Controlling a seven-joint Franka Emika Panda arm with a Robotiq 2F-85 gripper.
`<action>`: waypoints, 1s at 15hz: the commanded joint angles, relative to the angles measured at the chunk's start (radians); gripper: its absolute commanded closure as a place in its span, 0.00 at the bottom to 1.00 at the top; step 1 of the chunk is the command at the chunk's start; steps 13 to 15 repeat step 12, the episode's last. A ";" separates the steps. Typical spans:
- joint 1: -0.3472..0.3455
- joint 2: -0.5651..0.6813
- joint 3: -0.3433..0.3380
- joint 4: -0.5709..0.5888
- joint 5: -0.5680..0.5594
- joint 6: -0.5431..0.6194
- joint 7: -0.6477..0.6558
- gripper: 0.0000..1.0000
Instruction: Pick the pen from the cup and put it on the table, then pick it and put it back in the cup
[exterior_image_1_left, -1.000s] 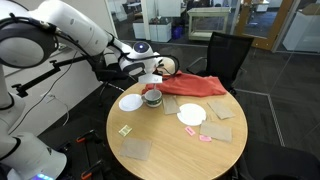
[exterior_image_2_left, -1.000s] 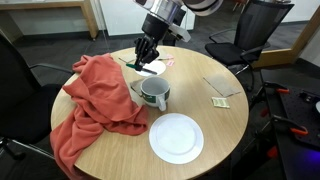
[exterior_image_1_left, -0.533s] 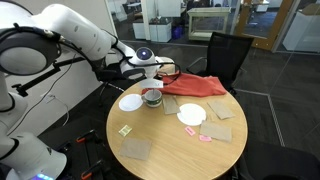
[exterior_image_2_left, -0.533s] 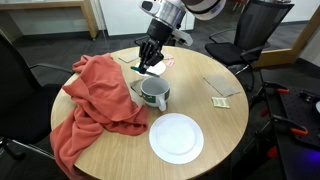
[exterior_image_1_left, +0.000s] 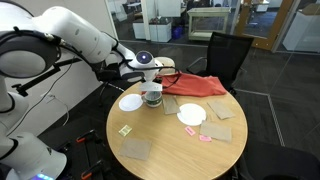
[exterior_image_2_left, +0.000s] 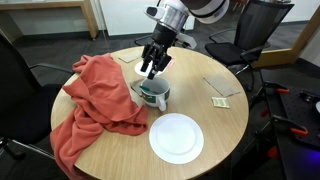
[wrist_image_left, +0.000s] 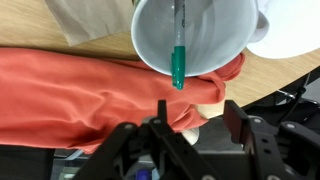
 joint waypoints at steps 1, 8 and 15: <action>-0.045 -0.014 0.048 -0.042 0.034 0.036 -0.051 0.07; -0.035 -0.001 0.036 -0.026 0.005 -0.001 -0.013 0.00; -0.033 0.004 0.034 -0.027 0.004 -0.001 -0.014 0.00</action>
